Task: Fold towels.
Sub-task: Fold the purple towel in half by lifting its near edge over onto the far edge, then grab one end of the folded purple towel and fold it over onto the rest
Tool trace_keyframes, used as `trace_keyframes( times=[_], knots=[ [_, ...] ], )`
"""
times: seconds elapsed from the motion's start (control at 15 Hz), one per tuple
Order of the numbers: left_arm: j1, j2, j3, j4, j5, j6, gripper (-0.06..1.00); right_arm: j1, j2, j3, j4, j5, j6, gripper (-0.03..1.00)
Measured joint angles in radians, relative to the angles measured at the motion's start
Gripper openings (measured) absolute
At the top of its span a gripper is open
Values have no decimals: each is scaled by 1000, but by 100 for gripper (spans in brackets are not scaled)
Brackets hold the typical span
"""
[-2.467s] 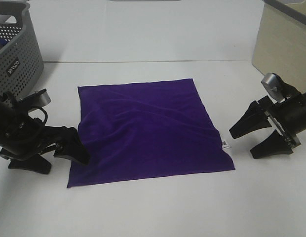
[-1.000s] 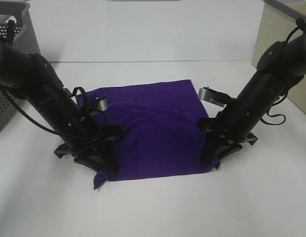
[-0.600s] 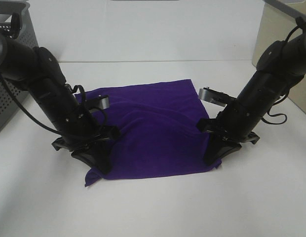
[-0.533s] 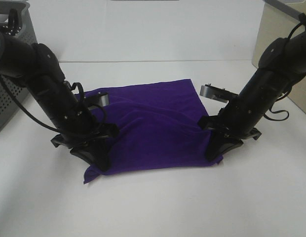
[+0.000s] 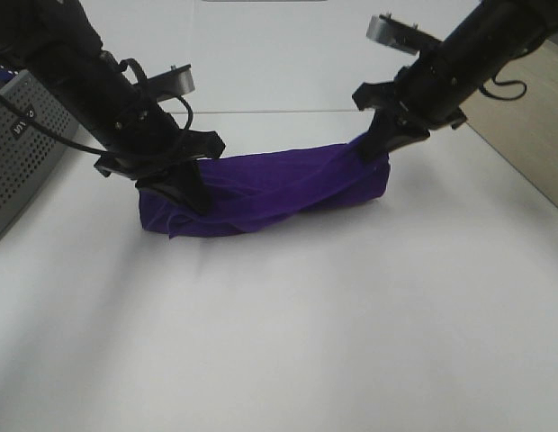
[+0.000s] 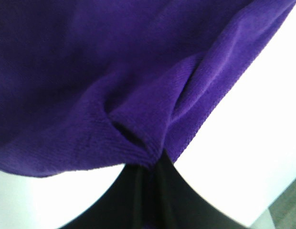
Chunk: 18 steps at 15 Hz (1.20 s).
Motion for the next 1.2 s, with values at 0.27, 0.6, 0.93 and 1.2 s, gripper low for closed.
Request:
trace_keyframes(
  times=[0.27, 0.6, 0.93, 1.2],
  knots=[
    [62, 59, -146, 65, -49, -3, 1, 0, 155, -283, -13, 12, 64, 3],
    [110, 242, -363, 87, -49, 18, 1, 0, 408, -595, -25, 22, 112, 3],
    [110, 319, -378, 118, -62, 15, 8, 0, 520, -647, -32, 44, 112, 6],
    [110, 322, -378, 217, -57, -57, 66, 0, 521, -648, -53, 76, 121, 71]
  ],
)
